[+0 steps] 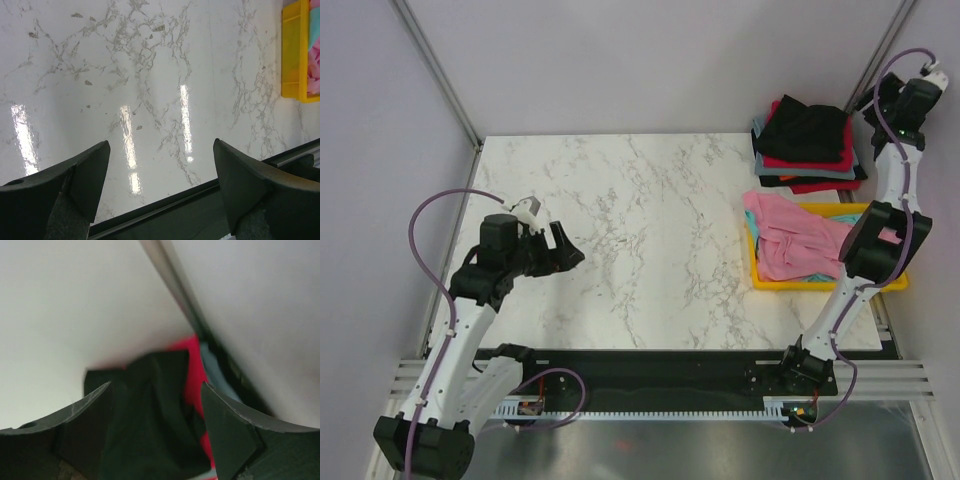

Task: Fold and stack the t-shirts

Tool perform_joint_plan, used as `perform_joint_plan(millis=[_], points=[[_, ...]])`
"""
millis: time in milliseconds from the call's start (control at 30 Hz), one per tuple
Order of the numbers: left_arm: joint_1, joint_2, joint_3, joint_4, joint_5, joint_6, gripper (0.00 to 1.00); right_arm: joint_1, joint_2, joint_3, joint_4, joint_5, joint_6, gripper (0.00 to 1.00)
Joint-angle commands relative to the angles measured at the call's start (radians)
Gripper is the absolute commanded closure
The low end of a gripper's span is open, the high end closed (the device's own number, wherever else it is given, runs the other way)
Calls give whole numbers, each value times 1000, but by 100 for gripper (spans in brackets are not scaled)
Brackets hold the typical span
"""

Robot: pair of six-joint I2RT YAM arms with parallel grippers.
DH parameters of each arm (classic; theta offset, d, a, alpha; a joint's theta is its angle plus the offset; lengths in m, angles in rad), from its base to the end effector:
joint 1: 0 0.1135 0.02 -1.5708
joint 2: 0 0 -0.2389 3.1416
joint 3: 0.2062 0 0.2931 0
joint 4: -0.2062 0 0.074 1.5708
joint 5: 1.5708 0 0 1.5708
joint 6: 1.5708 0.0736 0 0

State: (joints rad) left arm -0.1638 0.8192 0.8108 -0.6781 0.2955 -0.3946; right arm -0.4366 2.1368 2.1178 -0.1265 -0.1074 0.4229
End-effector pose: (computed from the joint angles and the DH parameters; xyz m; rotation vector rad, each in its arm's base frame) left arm 0.2490 -0.0629 0.2541 -0.1035 2.2968 -0.6274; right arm 0.5305 -0.2388 0.3484 0.6419 1.5916 0.0820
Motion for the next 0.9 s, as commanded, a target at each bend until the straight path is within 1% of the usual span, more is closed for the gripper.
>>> perform_joint_plan(millis=[0, 200, 400, 533, 633, 767, 800, 867], points=[[-11, -25, -9, 35, -7, -20, 9, 13, -3, -134, -67, -81, 71, 22], [-34, -38, -10, 35, -13, -21, 9, 13, 34, -159, -82, -123, 88, 24], [-46, -45, -10, 34, -21, -21, 9, 15, 61, -163, -114, -115, 82, 30], [-46, -46, -10, 34, -21, -21, 9, 15, 45, -202, -127, -121, 74, 30], [-46, -46, -10, 35, -22, -21, 9, 15, 14, -261, -134, -129, 68, 29], [-46, -43, -10, 35, -22, -21, 9, 15, -58, -390, -82, -129, 71, 28], [-46, -45, -10, 35, -22, -21, 9, 16, -61, -397, -70, -132, 70, 28], [-46, -43, -10, 35, -21, -21, 9, 16, -63, -389, -67, -124, 68, 32]])
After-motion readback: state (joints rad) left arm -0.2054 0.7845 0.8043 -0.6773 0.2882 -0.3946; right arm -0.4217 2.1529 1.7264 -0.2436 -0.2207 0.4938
